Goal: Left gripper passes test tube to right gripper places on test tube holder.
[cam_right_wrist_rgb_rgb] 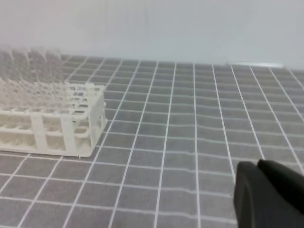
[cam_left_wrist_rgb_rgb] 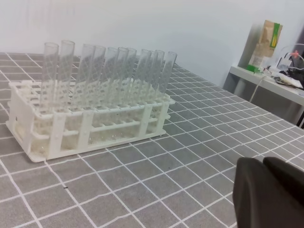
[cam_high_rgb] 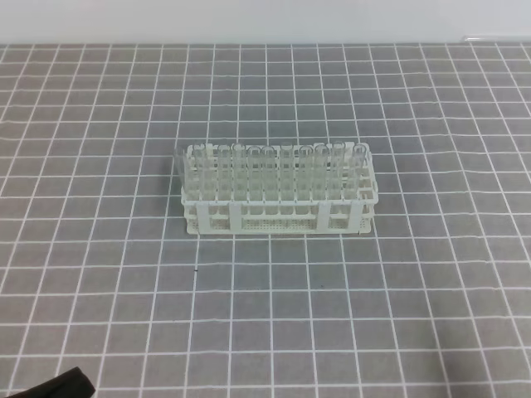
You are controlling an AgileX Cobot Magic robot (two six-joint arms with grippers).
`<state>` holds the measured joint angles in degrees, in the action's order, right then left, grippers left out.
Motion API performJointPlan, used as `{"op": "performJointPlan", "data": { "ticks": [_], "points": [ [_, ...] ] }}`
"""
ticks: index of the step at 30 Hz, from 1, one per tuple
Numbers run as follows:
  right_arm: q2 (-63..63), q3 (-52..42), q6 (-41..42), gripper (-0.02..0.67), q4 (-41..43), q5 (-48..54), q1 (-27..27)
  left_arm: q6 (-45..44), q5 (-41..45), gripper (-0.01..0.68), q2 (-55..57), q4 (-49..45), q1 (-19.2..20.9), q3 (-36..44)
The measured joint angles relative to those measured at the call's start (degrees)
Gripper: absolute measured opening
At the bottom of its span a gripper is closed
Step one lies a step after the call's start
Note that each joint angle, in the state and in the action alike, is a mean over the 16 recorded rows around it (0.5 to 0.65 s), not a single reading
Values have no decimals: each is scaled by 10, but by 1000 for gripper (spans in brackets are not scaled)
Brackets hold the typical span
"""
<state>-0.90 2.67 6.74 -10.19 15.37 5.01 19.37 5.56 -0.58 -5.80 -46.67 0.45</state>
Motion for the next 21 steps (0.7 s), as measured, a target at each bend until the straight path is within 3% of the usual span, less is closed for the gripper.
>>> {"op": "performJointPlan", "data": {
  "ticks": [7,21],
  "points": [
    [0,-19,-55,-13,53,7,8,0,-1,-1,0,0,0,1],
    [0,-27,-62,-13,36,34,9,0,1,-1,0,0,0,0]
  ]
}}
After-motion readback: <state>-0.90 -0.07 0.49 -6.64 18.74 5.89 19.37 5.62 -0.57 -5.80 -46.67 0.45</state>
